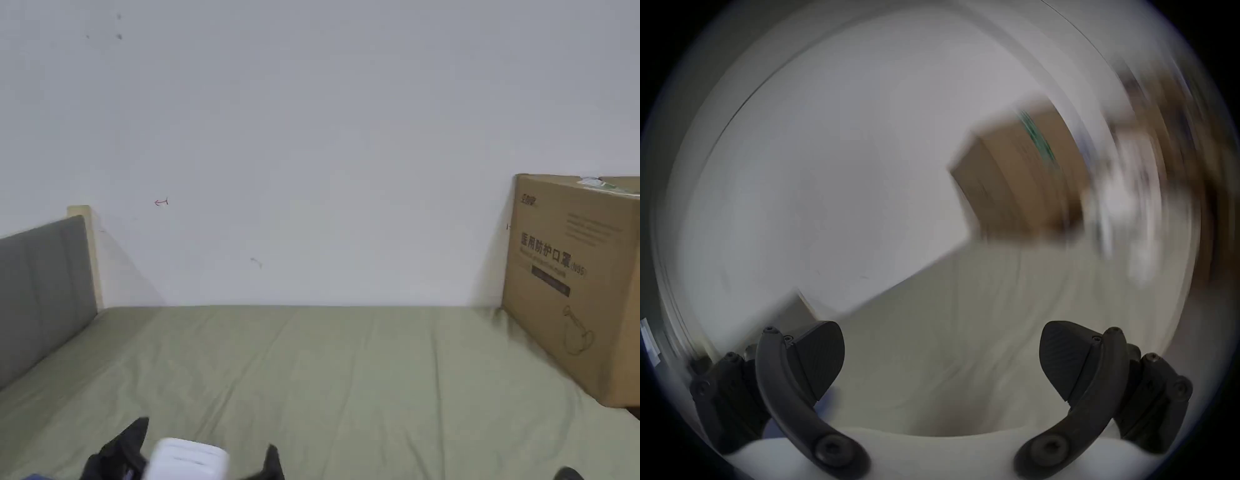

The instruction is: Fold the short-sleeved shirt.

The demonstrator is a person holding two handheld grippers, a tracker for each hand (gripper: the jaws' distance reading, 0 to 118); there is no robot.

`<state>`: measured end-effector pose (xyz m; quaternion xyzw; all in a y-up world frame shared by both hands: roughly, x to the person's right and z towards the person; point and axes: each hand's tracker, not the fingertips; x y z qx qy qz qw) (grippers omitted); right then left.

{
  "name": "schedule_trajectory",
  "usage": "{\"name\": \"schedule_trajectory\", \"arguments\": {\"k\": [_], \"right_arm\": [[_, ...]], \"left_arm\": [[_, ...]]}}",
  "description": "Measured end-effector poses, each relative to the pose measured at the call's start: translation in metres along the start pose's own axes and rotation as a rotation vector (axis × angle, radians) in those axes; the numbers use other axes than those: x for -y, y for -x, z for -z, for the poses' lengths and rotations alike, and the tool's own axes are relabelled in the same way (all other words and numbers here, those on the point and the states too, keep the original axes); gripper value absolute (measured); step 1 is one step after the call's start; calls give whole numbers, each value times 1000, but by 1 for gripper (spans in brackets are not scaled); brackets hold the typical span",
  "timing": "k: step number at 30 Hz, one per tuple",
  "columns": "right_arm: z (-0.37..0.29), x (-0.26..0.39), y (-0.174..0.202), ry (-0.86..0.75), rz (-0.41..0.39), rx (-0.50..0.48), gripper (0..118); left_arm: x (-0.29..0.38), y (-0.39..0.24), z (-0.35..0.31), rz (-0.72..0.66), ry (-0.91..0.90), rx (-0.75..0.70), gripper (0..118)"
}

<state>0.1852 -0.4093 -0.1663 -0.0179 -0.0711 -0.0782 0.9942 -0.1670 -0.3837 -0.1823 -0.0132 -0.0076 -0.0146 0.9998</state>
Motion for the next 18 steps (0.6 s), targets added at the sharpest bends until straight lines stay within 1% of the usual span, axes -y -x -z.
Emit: {"name": "schedule_trajectory", "arguments": {"k": [1,2,3,4,6,7,8,9,10,11,12,15,18], "right_arm": [[-5,2,11,-84,-165,9,118],[-10,5,19,-144,-274,2,118],[-13,8,23,-168,-308,7,118],[-15,10,25,-161,-279,3,118],[-18,12,27,-110,-154,-24,118],[-20,14,26,-95,-94,-38,118],[-19,14,21,-95,-57,-40,118],[-20,16,21,-96,-42,-34,118],[-20,18,22,-98,-55,-32,118],[-19,18,22,-96,-59,-33,118],[-19,19,22,-92,-70,-34,118],[-20,19,26,-88,-109,-49,118],[-24,17,31,-112,-133,-58,118]], "left_arm": [[2,10,-1,-205,-11,28,108],[7,17,-2,-325,-50,43,99],[17,24,-1,-322,-105,16,93],[19,22,-3,-274,-145,-42,90],[19,15,-7,-97,-192,-151,92],[21,9,-9,-47,-215,-160,92],[21,9,-11,-15,-234,-146,92],[21,9,-12,4,-242,-119,94],[21,9,-13,32,-242,-98,98],[18,6,-14,55,-235,-88,106],[18,5,-15,67,-234,-89,111],[18,1,-18,87,-253,-92,113],[17,0,-19,81,-246,-78,118]]}}
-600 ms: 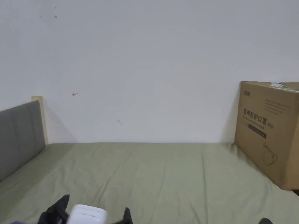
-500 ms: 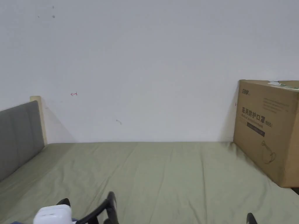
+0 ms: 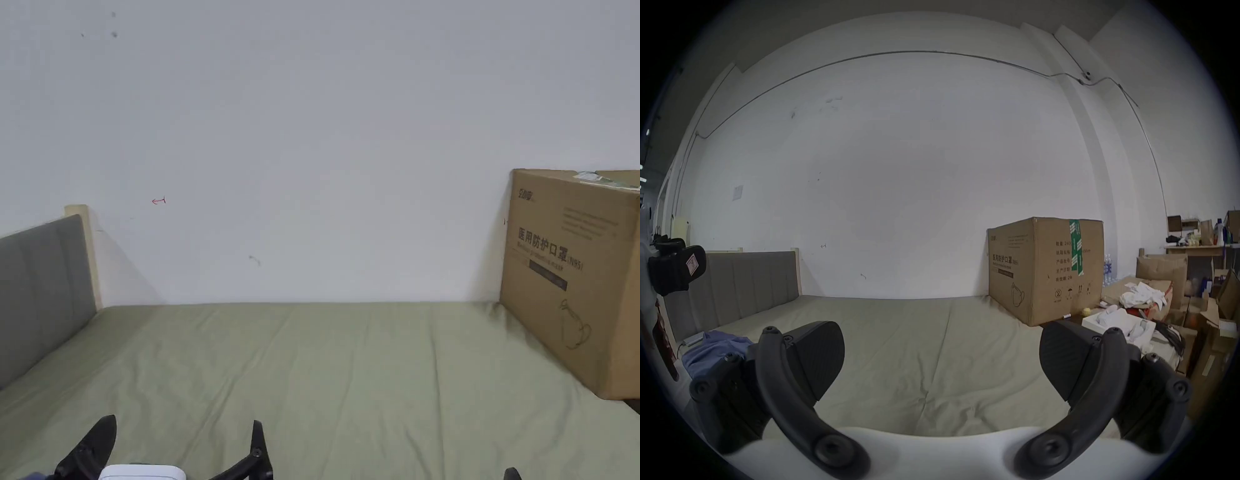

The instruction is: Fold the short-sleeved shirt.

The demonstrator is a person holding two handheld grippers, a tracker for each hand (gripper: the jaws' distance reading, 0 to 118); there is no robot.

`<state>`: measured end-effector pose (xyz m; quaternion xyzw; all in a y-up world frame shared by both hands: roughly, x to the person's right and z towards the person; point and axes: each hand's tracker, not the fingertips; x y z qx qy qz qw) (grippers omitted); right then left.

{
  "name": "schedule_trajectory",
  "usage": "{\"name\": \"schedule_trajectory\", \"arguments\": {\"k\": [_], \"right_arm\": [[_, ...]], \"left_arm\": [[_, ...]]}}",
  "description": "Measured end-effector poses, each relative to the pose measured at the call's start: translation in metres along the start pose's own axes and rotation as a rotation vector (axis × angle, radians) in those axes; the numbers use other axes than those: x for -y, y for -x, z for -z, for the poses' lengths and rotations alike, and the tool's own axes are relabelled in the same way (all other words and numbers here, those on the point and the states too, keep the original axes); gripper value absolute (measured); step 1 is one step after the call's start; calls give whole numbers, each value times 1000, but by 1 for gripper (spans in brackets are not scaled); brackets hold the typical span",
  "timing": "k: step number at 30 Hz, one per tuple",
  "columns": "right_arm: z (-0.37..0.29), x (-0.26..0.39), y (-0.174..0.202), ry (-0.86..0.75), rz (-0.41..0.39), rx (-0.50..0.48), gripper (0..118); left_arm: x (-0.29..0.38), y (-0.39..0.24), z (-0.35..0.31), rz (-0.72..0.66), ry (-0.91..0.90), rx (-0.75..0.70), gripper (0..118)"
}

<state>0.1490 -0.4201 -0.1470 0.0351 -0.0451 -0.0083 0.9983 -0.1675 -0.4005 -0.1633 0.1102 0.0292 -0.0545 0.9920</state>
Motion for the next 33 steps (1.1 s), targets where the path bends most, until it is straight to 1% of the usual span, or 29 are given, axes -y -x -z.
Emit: {"name": "schedule_trajectory", "arguments": {"k": [2,5,11,13,14,16,17,18,19,20,21,22,24,25,27,30,31,32,33], "right_arm": [[0,-1,2,-14,-22,-1,118],[2,-3,6,-19,-68,32,118],[4,-8,5,-33,-48,16,118],[5,-10,9,-61,-45,62,118],[5,-12,9,-56,-43,45,118],[6,-15,9,-30,-41,-45,118],[6,-17,10,-12,-52,-63,116],[4,-18,11,-18,-50,-70,109],[2,-18,11,-32,-45,-73,88],[0,-17,12,-50,-52,-61,23],[2,-18,12,-43,-63,-43,2],[3,-18,13,-22,-67,-31,2],[6,-18,7,17,-18,-98,2],[7,-17,6,18,-28,-84,2],[7,-15,6,8,-46,-64,2],[7,-15,8,13,-51,-87,1],[10,-15,12,26,-48,-125,1],[15,-14,19,37,-58,-184,1],[18,-13,27,39,-74,-212,1]], "left_arm": [[-1,-1,0,-12,9,4,118],[-1,0,-1,-21,13,3,118],[-2,0,1,0,42,15,118],[-3,1,1,-3,50,8,118],[-3,1,2,-13,53,14,118],[-4,4,2,-50,63,34,118],[-5,5,2,-62,64,37,118],[-6,4,2,-61,68,35,115],[-6,3,3,-53,71,33,101],[-7,1,3,-23,81,35,53],[-8,0,5,7,91,46,4],[-7,-1,8,33,110,44,0],[0,-2,10,25,105,48,0],[0,-1,10,21,109,74,0],[3,-4,11,28,114,69,0],[2,-3,9,32,121,66,0],[3,-2,8,39,134,55,0],[3,3,6,50,154,43,0],[1,8,2,58,164,37,0]]}}
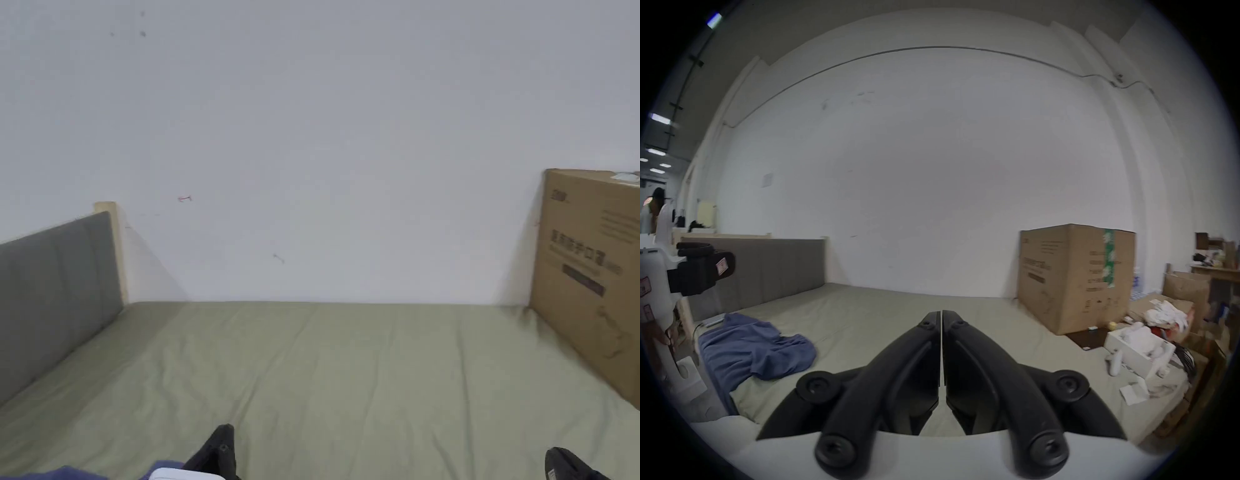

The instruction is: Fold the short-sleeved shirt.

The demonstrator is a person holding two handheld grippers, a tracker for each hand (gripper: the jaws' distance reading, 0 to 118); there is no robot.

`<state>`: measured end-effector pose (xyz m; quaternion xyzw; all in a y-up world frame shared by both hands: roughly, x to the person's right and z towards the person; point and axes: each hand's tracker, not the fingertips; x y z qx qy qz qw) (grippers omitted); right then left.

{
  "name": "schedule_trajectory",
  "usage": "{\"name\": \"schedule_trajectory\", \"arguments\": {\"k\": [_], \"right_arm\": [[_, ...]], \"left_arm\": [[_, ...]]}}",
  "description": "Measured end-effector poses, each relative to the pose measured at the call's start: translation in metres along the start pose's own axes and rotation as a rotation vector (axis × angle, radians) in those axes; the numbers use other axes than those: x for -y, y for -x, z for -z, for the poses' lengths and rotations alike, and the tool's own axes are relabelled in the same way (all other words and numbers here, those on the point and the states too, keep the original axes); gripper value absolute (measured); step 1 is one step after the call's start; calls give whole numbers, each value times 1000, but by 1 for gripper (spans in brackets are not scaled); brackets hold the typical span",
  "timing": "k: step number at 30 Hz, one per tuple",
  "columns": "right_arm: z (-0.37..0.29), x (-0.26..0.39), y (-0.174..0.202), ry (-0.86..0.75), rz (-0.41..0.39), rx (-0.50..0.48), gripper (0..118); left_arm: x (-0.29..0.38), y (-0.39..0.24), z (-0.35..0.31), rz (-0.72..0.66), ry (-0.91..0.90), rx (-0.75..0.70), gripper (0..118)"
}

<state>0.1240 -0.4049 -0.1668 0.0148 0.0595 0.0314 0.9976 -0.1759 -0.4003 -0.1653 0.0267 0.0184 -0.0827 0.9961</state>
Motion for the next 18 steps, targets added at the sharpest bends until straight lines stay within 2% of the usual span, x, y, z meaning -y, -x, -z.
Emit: {"name": "schedule_trajectory", "arguments": {"k": [2,6,8,10,12,14,17,18], "right_arm": [[16,-1,26,-12,-34,-51,1],[45,-7,80,-25,35,-261,1],[54,-12,105,-27,39,-345,1],[58,-14,121,-39,29,-397,1],[64,-14,128,-35,20,-416,1],[72,-12,128,-13,8,-425,1],[79,-9,115,32,45,-409,1],[81,-8,110,50,61,-395,1]], "left_arm": [[4,23,-9,-2,20,-41,0],[11,87,-30,-1,67,-256,0],[13,116,-43,-12,79,-368,0],[18,134,-54,-49,85,-421,0],[20,144,-57,-85,105,-428,0],[17,155,-56,-179,60,-426,0],[8,184,-17,-167,51,-418,0],[10,197,3,-169,94,-361,0]]}}
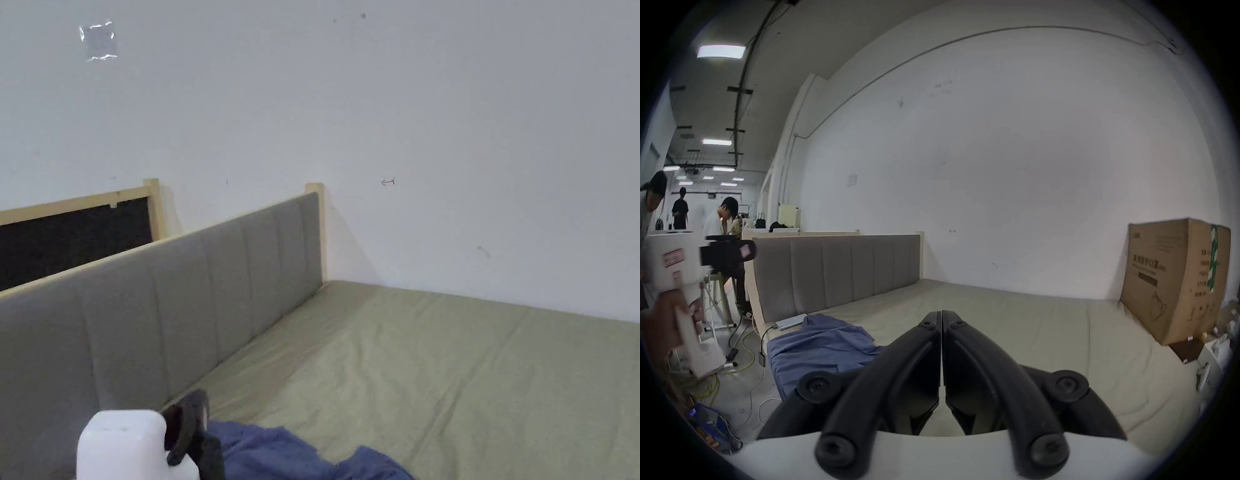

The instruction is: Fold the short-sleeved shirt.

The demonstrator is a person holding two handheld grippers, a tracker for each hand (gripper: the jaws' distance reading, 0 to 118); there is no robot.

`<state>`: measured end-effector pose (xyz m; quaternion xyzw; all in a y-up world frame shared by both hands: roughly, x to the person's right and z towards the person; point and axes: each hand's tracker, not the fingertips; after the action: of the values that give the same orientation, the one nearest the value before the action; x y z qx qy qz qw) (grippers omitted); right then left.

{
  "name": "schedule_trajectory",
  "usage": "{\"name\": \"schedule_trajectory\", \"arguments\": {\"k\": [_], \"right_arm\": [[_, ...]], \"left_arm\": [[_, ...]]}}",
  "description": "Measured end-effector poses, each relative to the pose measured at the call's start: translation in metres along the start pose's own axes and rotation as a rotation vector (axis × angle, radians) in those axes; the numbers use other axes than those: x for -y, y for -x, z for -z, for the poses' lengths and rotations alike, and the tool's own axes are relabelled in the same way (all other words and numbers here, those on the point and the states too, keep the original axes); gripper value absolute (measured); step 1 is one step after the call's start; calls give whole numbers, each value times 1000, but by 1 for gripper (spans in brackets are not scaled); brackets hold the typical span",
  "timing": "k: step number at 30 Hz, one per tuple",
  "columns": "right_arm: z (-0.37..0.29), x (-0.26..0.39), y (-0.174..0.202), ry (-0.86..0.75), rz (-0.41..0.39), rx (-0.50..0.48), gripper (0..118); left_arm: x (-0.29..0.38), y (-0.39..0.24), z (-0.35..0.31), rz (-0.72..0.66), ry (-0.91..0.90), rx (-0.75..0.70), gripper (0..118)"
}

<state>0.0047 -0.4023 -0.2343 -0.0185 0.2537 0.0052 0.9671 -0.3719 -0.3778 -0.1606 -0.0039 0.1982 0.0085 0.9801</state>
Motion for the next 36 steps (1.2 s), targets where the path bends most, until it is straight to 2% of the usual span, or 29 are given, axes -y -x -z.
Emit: {"name": "schedule_trajectory", "arguments": {"k": [3,4,5,6,7,8,9,10,15,17,18,19,20,23,24,25,27,28,30,32,36], "right_arm": [[0,5,-19,52,34,35,1],[1,7,-26,72,35,52,1],[2,10,-32,96,29,69,1],[4,14,-36,115,22,84,1],[5,18,-41,134,15,100,1],[6,23,-45,151,9,113,1],[7,27,-49,168,6,123,1],[9,31,-52,189,4,133,1],[21,46,-57,272,35,137,1],[26,50,-57,303,50,123,1],[28,51,-57,310,57,116,1],[29,52,-55,314,65,109,1],[30,52,-55,316,72,105,1],[29,53,-53,313,86,102,1],[29,53,-53,316,92,97,1],[28,52,-54,322,98,93,1],[24,49,-55,327,101,93,1],[21,47,-56,322,102,93,1],[13,41,-58,303,100,88,1],[5,34,-60,288,95,86,1],[-14,20,-69,242,86,91,1]], "left_arm": [[19,20,109,34,489,234,1],[40,26,147,68,765,338,7],[66,30,172,63,916,390,31],[86,37,192,70,967,405,65],[108,37,206,99,996,393,103],[125,36,219,140,1038,393,117],[141,33,229,177,1077,379,109],[151,36,235,231,1041,361,108],[196,12,259,214,1055,417,111],[222,13,271,270,1186,462,112],[226,21,273,235,1116,491,115],[226,22,272,177,1062,455,117],[229,22,271,134,1081,444,118],[221,16,262,206,1073,410,115],[216,14,257,212,1065,392,106],[208,14,253,242,1027,392,90],[184,6,235,286,931,396,0],[180,3,227,334,931,377,0],[165,7,217,303,945,391,0],[133,4,204,325,849,373,0],[50,5,180,189,683,393,0]]}}
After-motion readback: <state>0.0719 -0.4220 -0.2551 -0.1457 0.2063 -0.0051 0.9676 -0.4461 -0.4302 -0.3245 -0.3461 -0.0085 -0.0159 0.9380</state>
